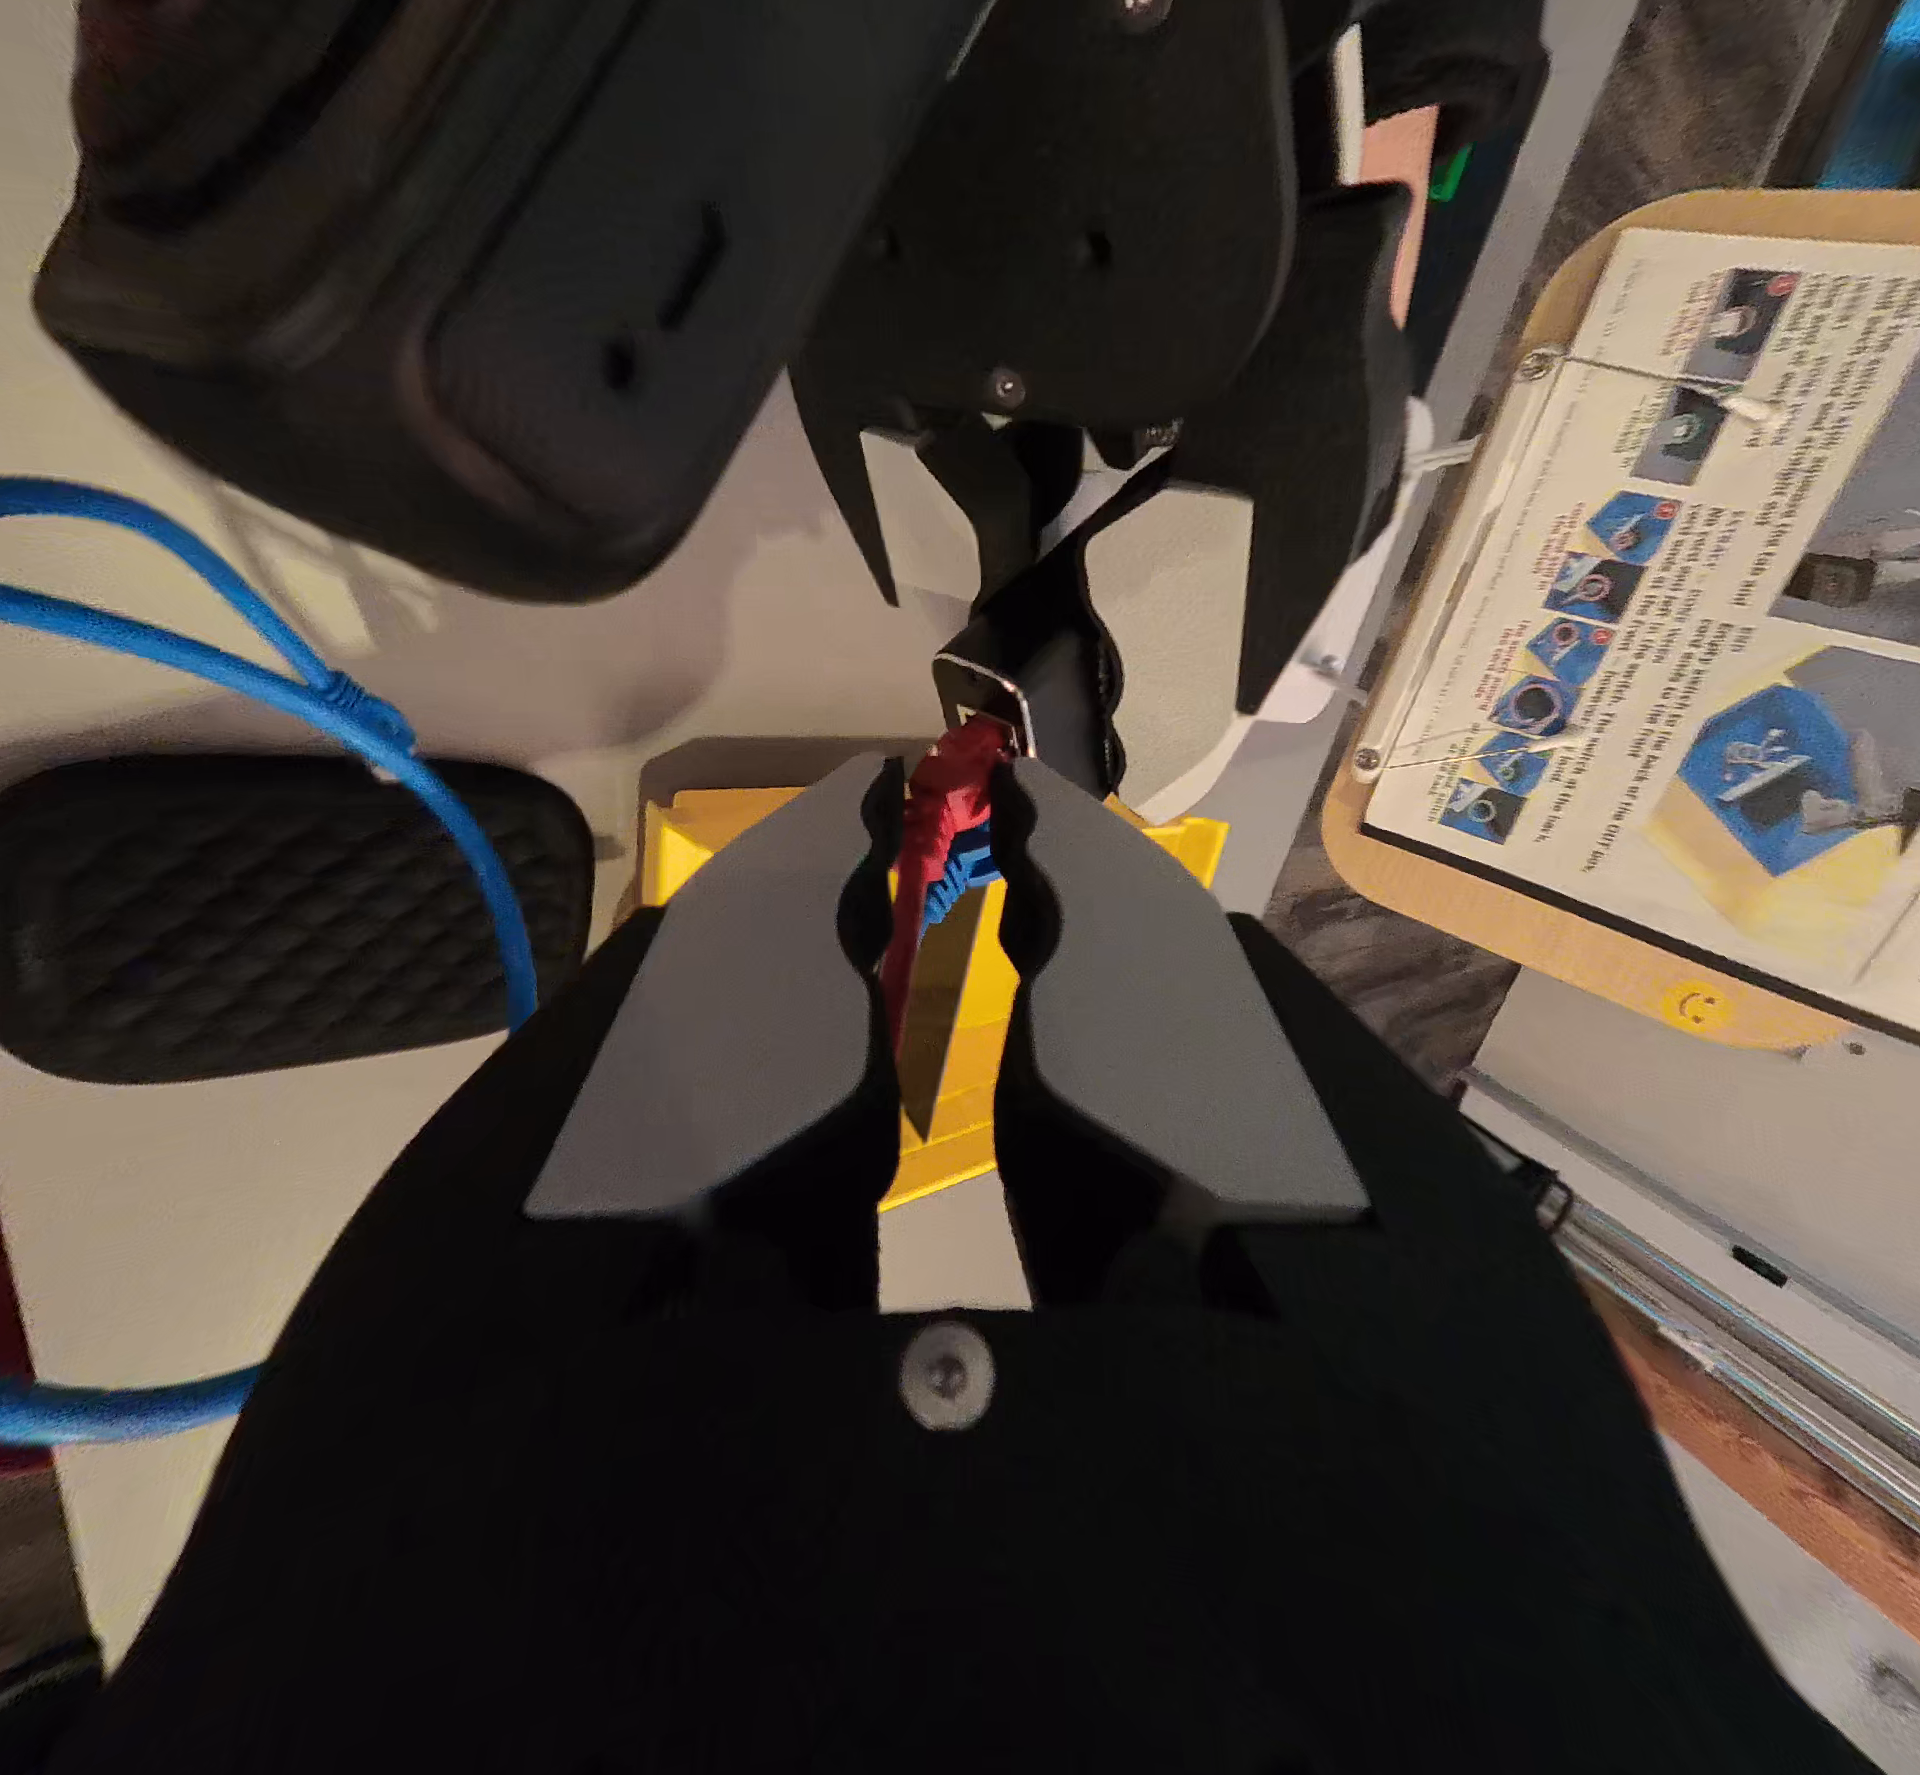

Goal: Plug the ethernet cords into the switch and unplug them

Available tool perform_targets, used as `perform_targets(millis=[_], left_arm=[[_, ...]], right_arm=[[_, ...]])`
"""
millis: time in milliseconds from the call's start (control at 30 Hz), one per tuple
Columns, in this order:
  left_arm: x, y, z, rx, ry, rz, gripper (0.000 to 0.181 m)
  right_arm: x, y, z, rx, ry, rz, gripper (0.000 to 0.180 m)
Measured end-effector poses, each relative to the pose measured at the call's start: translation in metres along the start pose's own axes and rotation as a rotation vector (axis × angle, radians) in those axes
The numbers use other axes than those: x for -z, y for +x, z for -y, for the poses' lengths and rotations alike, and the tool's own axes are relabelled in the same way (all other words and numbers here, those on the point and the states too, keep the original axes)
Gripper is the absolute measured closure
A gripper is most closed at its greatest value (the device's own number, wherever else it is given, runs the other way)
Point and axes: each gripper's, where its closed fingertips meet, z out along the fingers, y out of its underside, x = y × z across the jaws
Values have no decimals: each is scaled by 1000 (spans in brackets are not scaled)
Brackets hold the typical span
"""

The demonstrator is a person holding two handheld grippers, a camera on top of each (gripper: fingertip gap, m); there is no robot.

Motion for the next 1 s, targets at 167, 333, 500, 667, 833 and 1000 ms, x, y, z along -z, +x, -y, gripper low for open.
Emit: perform_targets(millis=[167, 333, 500, 667, 833, 1000], left_arm=[[-3, 3, 1, 2, 7, -5, 153], [-3, 5, 3, 14, 13, -18, 152], [-3, 5, 7, 18, 30, -16, 152], [0, 2, 10, 15, 32, -1, 152], [11, -25, 6, 113, 12, 100, 153], [19, -38, 1, 144, 31, 148, 154]], right_arm=[[-1, -3, -3, 30, -36, 16, 162], [0, -5, -4, 43, -46, 11, 162], [2, -8, -6, 47, -47, -7, 163], [6, -8, -5, 45, -32, -20, 162], [19, 18, 4, 28, 46, -233, 162], [43, 32, 22, 51, 163, -445, 160]])
